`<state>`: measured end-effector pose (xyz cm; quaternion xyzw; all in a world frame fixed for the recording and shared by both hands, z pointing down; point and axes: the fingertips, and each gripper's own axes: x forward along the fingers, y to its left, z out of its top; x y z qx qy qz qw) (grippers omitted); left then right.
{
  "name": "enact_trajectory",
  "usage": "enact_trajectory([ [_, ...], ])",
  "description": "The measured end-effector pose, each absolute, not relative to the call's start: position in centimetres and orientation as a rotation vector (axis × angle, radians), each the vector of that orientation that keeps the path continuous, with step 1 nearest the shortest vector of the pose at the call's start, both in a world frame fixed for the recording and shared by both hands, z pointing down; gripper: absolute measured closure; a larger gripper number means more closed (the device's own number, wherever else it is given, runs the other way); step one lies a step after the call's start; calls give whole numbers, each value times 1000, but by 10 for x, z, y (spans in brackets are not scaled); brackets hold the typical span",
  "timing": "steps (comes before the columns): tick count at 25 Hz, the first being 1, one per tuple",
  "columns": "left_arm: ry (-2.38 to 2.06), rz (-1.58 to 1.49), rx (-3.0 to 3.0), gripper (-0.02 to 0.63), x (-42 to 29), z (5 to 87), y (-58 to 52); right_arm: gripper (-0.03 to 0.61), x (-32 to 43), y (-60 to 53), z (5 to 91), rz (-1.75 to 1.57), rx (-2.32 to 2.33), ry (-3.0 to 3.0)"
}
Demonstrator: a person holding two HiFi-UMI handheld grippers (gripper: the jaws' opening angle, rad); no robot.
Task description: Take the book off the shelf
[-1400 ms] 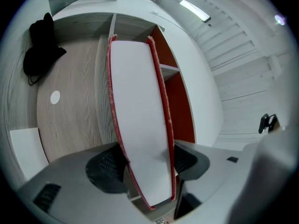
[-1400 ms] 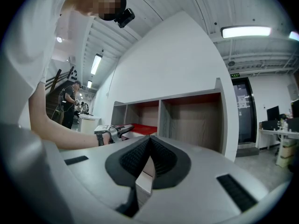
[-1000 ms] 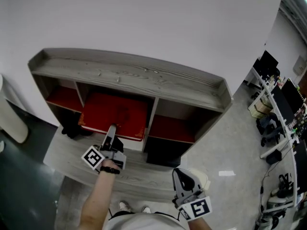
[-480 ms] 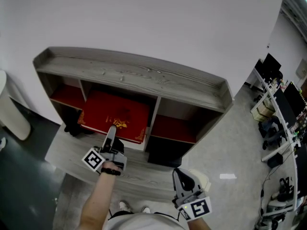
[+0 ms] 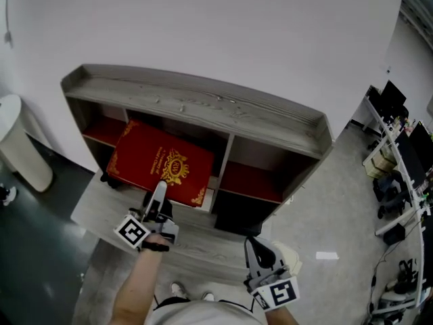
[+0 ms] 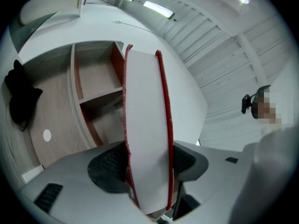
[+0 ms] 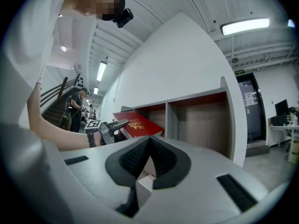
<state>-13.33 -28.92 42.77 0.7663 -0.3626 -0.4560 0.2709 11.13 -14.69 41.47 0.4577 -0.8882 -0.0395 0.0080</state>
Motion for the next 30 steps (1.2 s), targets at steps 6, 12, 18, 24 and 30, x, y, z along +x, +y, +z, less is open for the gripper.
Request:
enact_trajectory([
  [6,-1088,-1217,2104,357,-153,416,-269,555,115,-145,411,-135,1406,-2808],
  [12,-1221,-1125,2191,359,-165,409,-247,555,119,-145,412,-134,1382,-2832],
  [18,-1371,-1036,2237,359,-186,407,-211,555,118,-141,418,-110,1369,-2848],
  [24,-1577,-859,2332,359,-209,395,-188,555,115,-152,417,-118,1360,-2864],
  [30,-1756,-674,2403,359,-228,393,-162,555,104,-162,407,-158,1349,-2880],
])
